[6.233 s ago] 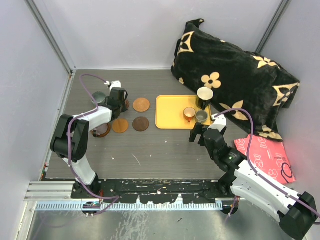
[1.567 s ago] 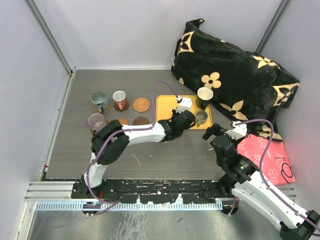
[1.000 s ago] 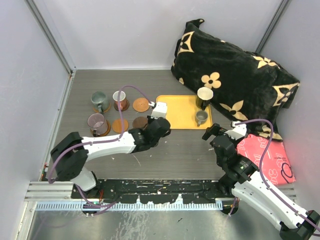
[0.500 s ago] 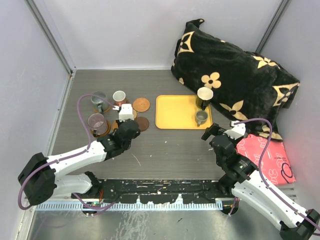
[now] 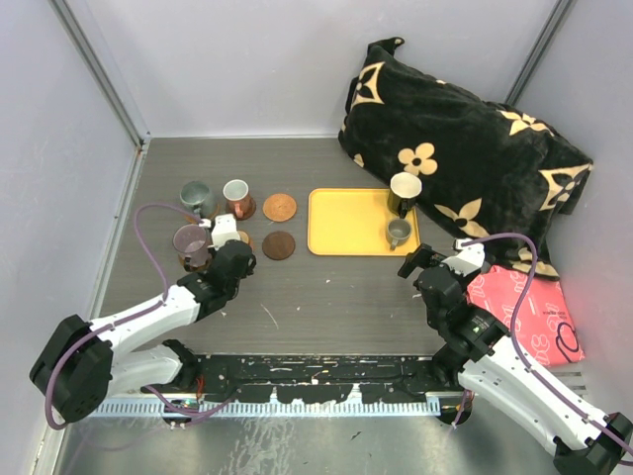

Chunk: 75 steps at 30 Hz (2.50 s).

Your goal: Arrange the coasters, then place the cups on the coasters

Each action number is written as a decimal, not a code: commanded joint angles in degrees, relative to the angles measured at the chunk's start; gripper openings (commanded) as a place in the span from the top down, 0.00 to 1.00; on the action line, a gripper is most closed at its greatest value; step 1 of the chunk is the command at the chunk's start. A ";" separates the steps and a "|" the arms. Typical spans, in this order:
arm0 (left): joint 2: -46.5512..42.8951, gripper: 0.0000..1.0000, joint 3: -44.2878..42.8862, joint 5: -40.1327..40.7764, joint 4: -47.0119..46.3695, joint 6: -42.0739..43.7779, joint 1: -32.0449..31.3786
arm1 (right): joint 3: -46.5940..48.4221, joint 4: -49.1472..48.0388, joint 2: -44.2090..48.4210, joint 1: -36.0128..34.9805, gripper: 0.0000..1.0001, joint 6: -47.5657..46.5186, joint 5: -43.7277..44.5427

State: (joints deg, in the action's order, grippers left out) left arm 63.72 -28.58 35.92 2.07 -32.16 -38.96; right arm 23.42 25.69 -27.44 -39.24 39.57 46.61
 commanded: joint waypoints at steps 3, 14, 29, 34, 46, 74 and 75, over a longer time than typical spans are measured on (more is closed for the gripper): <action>-1.50 1.00 1.25 -2.70 -6.03 -0.23 2.94 | 0.55 -2.51 -0.51 0.09 0.00 0.03 0.59; 0.27 1.00 2.91 -6.47 -10.23 2.01 6.44 | 0.49 -3.05 -1.16 0.13 0.00 -0.09 0.50; 4.19 1.00 2.04 -8.20 -12.00 4.15 8.87 | 0.13 -3.63 -1.91 0.08 0.00 -0.11 0.26; 4.98 1.00 1.77 -7.93 -11.66 4.74 8.90 | 0.13 -3.73 -1.94 0.13 0.00 -0.13 0.17; 3.61 0.86 2.40 -8.76 -10.63 3.99 8.90 | 0.02 -3.74 -1.67 0.08 0.00 -0.20 0.15; -6.56 0.58 0.87 -7.01 -1.69 2.67 8.81 | 0.93 -3.72 -1.86 0.11 0.00 -1.02 0.39; -7.23 0.58 0.69 -6.93 -0.95 2.78 8.87 | 1.18 -3.74 -2.09 0.10 0.00 -1.07 0.40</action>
State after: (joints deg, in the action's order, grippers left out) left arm 59.29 -25.47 27.44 -1.02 -29.17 -30.30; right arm 23.24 24.40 -29.26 -39.24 39.18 45.93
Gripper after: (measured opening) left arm 0.416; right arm 0.999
